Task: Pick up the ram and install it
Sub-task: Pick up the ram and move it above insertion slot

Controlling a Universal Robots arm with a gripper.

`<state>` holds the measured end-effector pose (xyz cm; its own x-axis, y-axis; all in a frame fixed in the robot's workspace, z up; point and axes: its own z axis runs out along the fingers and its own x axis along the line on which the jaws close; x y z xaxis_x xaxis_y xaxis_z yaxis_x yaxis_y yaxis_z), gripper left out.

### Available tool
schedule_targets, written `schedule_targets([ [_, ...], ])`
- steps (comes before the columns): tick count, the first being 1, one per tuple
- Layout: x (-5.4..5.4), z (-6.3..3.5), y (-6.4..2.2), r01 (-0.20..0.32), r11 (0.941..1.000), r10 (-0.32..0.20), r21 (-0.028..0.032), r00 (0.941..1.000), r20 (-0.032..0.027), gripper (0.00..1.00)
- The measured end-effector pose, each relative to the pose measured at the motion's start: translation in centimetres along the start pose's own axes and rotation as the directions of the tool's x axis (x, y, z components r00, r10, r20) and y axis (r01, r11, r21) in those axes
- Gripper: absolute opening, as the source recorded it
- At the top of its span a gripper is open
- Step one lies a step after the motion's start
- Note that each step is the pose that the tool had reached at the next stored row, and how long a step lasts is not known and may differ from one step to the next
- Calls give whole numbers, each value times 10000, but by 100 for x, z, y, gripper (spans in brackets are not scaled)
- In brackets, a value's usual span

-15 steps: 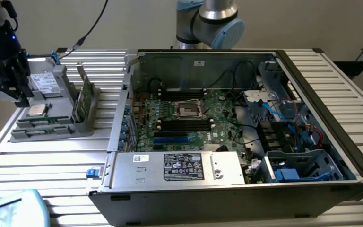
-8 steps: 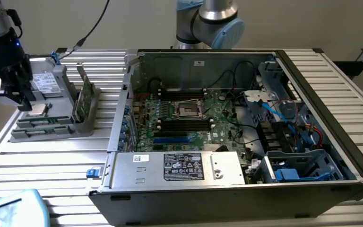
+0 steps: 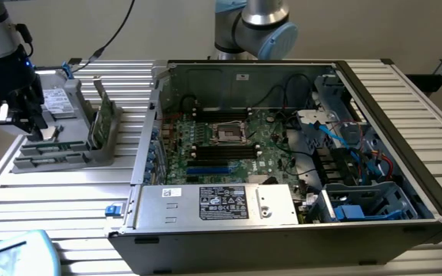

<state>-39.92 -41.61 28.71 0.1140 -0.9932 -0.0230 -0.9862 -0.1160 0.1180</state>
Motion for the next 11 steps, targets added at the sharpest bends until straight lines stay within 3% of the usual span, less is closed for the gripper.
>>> schedule_targets([
  [5, -19, 92, 23, -1, 10000, 1, 3, 10000, -2, 37],
  [11, -77, 165, 97, -2, 9999, 3, 149, 10000, -45, 37],
])
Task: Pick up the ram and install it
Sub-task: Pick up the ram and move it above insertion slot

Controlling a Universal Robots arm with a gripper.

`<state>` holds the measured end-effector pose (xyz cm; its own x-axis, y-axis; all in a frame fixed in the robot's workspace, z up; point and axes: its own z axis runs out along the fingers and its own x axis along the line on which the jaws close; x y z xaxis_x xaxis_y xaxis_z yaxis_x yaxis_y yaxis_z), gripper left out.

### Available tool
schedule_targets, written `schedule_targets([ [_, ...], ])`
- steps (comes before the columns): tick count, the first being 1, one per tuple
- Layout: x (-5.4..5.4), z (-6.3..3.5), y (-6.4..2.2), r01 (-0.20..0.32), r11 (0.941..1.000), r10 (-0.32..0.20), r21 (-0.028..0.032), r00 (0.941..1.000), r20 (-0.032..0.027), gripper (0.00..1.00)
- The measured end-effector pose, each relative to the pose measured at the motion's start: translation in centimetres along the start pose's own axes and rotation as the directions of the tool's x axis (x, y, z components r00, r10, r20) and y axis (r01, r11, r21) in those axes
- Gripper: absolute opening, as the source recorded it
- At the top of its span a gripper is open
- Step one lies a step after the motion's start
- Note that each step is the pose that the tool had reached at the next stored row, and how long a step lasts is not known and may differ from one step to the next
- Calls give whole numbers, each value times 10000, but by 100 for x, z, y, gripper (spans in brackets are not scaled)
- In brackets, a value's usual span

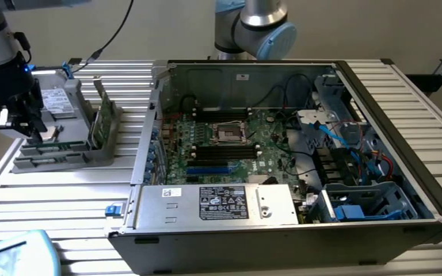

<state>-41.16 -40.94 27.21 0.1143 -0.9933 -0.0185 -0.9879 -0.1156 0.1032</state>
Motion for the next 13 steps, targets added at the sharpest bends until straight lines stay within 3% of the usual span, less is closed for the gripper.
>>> schedule_targets([
  [4, -40, 30, -4, -12, 10000, 13, 86, 9999, -138, 37],
  [9, -74, 63, -5, -40, 9999, 46, 125, 9989, -458, 37],
  [10, -79, 75, -6, -43, 9999, 50, 126, 9988, -488, 37],
  [13, -84, 130, -13, -43, 9999, 49, 133, 9988, -493, 37],
])
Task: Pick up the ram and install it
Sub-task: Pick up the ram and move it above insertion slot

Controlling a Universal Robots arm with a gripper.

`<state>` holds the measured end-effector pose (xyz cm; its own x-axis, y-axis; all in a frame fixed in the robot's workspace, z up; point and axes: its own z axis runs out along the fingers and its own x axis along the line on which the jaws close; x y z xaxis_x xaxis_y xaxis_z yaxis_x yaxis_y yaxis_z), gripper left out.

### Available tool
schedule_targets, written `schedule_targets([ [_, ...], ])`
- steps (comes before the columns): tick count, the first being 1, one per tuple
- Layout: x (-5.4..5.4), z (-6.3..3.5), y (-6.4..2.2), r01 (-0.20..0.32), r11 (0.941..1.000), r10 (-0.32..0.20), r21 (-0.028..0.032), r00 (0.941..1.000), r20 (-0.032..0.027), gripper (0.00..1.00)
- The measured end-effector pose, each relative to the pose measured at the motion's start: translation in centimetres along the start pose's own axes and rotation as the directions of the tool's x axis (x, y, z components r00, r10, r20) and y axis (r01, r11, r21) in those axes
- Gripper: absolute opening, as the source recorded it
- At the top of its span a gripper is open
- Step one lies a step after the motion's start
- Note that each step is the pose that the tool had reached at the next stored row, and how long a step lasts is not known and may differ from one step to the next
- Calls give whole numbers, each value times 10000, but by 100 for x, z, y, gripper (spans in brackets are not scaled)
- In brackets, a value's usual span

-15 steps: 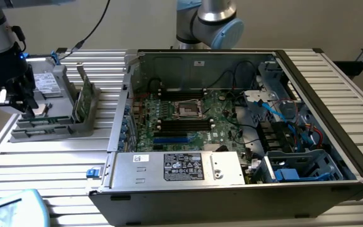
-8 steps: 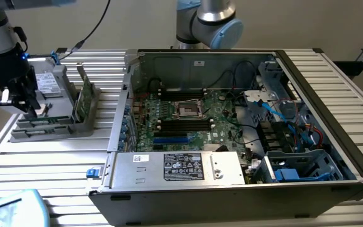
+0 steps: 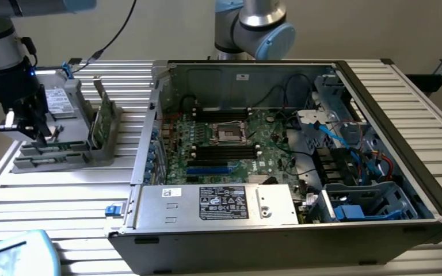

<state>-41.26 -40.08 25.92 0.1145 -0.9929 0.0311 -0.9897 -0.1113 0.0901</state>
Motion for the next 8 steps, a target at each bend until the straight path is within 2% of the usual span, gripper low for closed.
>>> schedule_targets([
  [8, -14, 144, -13, -1, 10000, 1, 10, 10000, -1, 37],
])
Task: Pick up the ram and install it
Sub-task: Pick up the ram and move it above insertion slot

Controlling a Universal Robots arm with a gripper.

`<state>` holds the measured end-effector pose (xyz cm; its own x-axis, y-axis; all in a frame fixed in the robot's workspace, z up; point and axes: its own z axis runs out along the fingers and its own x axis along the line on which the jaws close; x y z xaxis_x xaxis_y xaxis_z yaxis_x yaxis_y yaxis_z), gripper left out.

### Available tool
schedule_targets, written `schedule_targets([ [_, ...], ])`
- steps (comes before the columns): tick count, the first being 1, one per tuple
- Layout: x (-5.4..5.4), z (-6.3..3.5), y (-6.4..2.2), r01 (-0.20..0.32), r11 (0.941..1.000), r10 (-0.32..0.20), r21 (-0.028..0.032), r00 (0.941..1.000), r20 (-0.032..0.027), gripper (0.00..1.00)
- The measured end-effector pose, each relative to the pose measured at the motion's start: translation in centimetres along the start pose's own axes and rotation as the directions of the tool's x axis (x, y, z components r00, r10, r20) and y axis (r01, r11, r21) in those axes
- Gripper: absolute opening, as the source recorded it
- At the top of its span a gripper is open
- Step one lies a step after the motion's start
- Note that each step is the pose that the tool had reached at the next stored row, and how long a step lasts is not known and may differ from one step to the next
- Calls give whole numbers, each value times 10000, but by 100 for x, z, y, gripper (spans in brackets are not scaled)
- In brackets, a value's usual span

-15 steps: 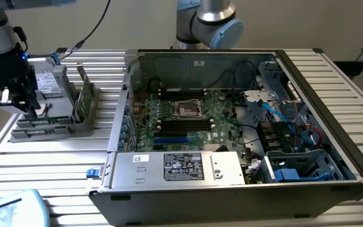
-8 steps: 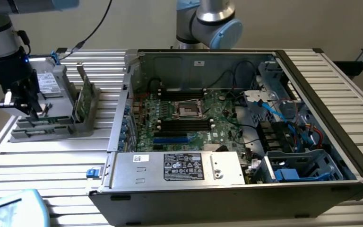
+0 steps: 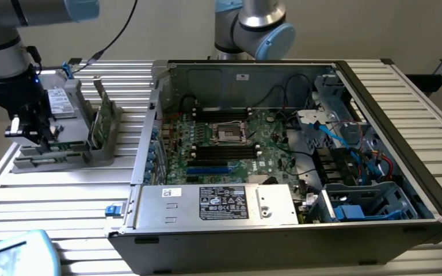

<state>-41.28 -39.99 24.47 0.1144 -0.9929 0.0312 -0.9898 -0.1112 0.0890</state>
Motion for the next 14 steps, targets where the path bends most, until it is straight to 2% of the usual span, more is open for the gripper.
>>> schedule_targets([
  [14, -12, 256, -19, 29, 10000, -29, 17, 10000, -5, 37],
])
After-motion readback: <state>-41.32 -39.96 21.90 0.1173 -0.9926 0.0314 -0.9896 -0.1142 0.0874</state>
